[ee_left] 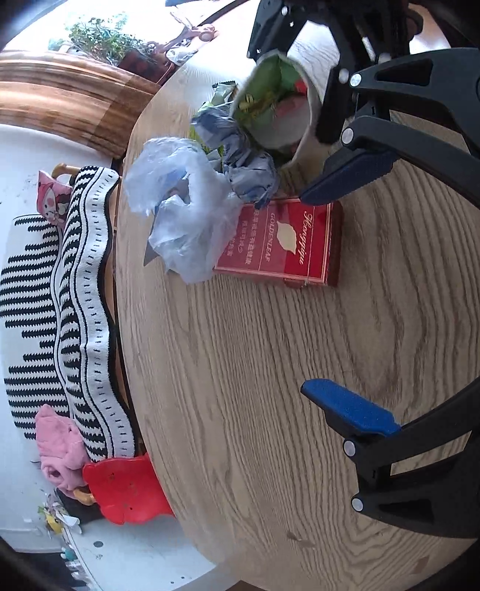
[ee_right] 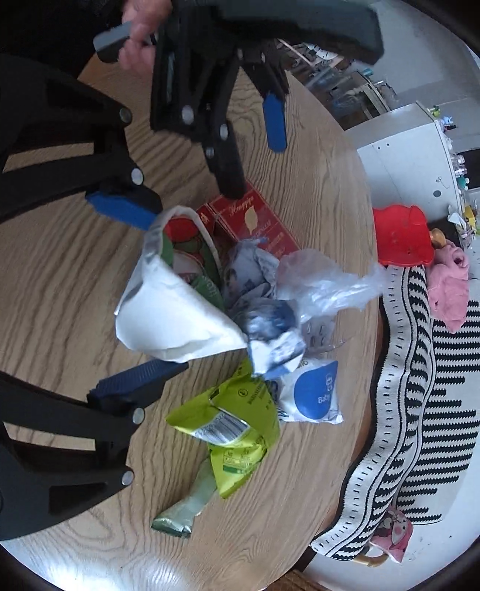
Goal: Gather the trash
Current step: 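Grasp the red cigarette pack with the left tool while the right tool grasps the white bowl-shaped wrapper, then carry the red pack and white wrapper over the bin and open both tools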
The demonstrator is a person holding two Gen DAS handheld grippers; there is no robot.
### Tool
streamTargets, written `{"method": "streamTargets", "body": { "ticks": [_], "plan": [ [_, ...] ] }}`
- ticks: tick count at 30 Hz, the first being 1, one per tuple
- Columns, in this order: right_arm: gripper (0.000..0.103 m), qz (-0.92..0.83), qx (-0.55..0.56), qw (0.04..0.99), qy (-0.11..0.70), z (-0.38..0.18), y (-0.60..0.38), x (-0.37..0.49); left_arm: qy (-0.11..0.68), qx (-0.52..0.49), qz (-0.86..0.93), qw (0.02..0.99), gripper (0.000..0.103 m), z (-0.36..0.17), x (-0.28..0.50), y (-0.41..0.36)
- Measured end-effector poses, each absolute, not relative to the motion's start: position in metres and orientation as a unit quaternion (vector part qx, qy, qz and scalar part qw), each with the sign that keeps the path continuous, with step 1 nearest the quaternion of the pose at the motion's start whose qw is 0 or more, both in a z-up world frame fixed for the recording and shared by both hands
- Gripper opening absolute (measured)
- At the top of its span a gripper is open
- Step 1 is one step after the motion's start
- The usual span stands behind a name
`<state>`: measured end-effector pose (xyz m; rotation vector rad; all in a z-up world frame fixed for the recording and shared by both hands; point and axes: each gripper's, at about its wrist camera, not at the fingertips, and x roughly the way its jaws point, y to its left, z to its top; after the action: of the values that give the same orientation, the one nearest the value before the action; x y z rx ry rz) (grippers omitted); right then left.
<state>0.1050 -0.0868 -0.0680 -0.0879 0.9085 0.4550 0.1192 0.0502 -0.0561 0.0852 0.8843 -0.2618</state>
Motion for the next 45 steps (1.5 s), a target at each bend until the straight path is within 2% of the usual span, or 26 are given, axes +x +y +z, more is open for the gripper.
{"method": "streamTargets", "body": {
  "ticks": [7, 12, 16, 20, 27, 35, 45],
  "plan": [
    [0.065, 0.234, 0.013, 0.872, 0.43, -0.044, -0.128, 0.081, 0.433, 0.093, -0.137, 0.886, 0.092, -0.073, 0.121, 0.017],
    [0.066, 0.226, 0.01, 0.878, 0.423, -0.033, -0.146, 0.058, 0.439, 0.08, -0.131, 0.885, 0.091, -0.078, 0.127, 0.011],
    [0.066, 0.217, 0.015, 0.882, 0.417, -0.027, -0.161, 0.042, 0.443, 0.075, -0.124, 0.885, 0.055, -0.076, 0.127, 0.006],
    [0.066, 0.205, 0.021, 0.889, 0.409, -0.019, -0.183, 0.027, 0.444, 0.06, -0.102, 0.888, 0.055, -0.057, 0.119, 0.007],
    [0.066, 0.157, 0.054, 0.901, 0.4, -0.01, -0.24, 0.0, 0.376, 0.019, -0.116, 0.919, 0.055, 0.005, 0.077, -0.011],
    [0.066, 0.06, 0.091, 0.908, 0.404, -0.017, -0.334, -0.043, 0.35, 0.04, -0.239, 0.905, 0.055, 0.023, 0.025, -0.135],
    [0.066, -0.111, 0.154, 0.893, 0.409, -0.056, -0.49, -0.139, 0.357, 0.108, -0.381, 0.846, 0.055, -0.01, -0.052, -0.307]
  ]
}}
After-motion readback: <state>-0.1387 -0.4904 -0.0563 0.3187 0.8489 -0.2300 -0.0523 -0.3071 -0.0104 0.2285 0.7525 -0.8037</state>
